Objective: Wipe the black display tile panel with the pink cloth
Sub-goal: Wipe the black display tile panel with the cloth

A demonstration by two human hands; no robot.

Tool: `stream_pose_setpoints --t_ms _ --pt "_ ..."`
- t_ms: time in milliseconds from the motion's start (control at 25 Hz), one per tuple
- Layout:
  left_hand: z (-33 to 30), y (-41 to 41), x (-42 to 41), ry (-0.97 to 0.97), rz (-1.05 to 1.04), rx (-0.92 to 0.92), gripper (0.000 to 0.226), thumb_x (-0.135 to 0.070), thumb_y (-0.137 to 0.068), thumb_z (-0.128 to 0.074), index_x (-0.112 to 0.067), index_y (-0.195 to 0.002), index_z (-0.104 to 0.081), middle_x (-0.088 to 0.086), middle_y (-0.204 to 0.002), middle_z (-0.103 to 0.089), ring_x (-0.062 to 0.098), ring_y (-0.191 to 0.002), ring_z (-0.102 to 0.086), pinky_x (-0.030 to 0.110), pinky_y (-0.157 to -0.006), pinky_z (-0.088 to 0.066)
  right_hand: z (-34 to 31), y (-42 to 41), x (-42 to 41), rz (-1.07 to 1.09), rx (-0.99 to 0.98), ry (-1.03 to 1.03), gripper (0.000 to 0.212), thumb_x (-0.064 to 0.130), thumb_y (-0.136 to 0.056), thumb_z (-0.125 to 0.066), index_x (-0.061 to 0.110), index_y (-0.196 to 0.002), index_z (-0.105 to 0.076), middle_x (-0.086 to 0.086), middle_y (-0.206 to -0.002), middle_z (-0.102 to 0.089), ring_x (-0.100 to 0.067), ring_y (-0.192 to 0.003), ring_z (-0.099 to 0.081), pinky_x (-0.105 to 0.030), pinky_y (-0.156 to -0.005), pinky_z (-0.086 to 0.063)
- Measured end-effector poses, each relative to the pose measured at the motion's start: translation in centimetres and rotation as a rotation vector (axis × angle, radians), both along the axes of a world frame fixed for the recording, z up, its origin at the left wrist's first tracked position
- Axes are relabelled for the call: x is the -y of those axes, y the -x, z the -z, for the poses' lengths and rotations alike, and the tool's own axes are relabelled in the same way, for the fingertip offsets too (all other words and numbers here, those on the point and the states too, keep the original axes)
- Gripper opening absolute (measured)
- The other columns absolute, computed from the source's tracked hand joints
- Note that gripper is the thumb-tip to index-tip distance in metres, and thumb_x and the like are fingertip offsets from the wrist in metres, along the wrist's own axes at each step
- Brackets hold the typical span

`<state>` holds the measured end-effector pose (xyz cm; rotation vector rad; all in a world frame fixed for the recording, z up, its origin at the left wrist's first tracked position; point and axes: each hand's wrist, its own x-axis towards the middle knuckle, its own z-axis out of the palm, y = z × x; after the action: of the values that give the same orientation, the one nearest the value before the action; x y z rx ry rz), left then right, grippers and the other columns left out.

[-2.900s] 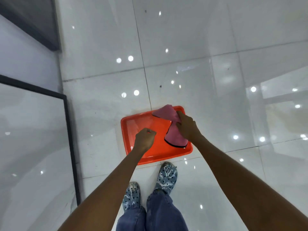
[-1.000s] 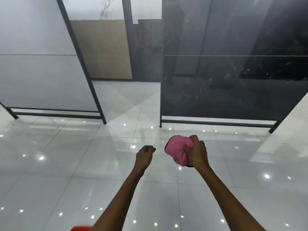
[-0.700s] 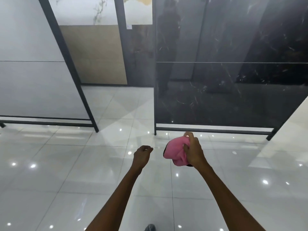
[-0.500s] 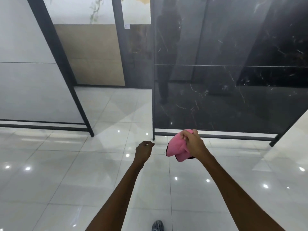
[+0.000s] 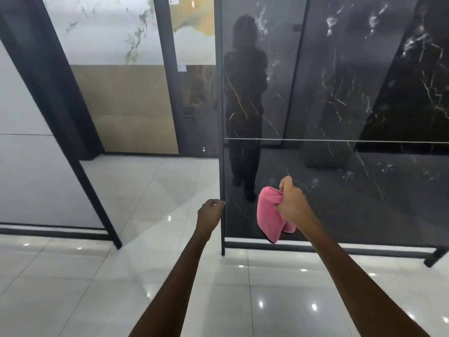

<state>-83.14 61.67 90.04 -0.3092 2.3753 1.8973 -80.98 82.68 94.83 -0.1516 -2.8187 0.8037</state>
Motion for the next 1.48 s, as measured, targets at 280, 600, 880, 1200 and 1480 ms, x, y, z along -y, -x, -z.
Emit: stream_pose_setpoints --t_ms 280,600,880,1200,1480 --pt "-8.6 19.4 -3.2 0.026 -0.033 -0.236 0.024 -0.024 -0.097 -0.048 -0.010 -0.113 -0.060 0.006 -0.113 -0.061 0.019 -0.095 -0.056 0.029 -0.083 -0.045 -6.5 18.9 -2.4 -0.125 -0.238 -0.131 0.025 -0.001 -0.086 -0.053 0.020 -0.082 -0.038 0.003 -0.080 -0.053 -0.021 -0.074 -0.049 -0.035 -0.069 -0.038" --pt "-23.6 36.4 -6.6 0.162 -0.215 -0.658 0.032 -0.020 -0.097 -0.051 -0.009 -0.127 -0.055 0.006 -0.123 -0.059 0.010 -0.098 -0.051 0.018 -0.083 -0.035 -22.5 34.9 -5.3 -0.155 -0.517 -0.334 0.017 0.001 -0.091 -0.046 0.012 -0.104 -0.045 0.003 -0.086 -0.045 -0.023 -0.080 -0.044 -0.035 -0.074 -0.030" --pt "-37.2 48.5 -6.7 0.472 -0.348 -1.199 0.039 -0.023 -0.097 -0.050 -0.009 -0.133 -0.044 0.006 -0.137 -0.044 0.021 -0.127 -0.042 0.022 -0.101 -0.031 -38.9 42.7 -5.8 -0.164 -0.816 -0.577 0.026 0.000 -0.088 -0.047 0.010 -0.113 -0.046 -0.009 -0.111 -0.059 -0.030 -0.107 -0.049 -0.041 -0.085 -0.031" --pt "-47.0 57.4 -6.6 0.920 -0.424 -1.423 0.050 -0.032 -0.103 -0.031 -0.016 -0.150 -0.026 0.003 -0.160 -0.011 0.022 -0.148 -0.003 0.039 -0.119 -0.006 -44.4 52.6 -6.1 0.134 -1.240 -0.649 0.020 0.018 -0.090 -0.057 0.014 -0.110 -0.060 -0.016 -0.115 -0.053 -0.038 -0.108 -0.046 -0.052 -0.088 -0.038" --pt "-45.6 60.7 -7.0 1.033 -0.530 -1.449 0.061 -0.045 -0.099 -0.010 -0.017 -0.153 -0.004 0.006 -0.161 0.000 0.023 -0.148 0.004 0.041 -0.120 0.000 -36.4 55.1 -4.7 0.089 -1.154 -0.468 0.078 0.046 -0.079 -0.047 0.020 -0.149 -0.026 -0.014 -0.157 -0.013 -0.050 -0.136 -0.018 -0.064 -0.102 -0.030"
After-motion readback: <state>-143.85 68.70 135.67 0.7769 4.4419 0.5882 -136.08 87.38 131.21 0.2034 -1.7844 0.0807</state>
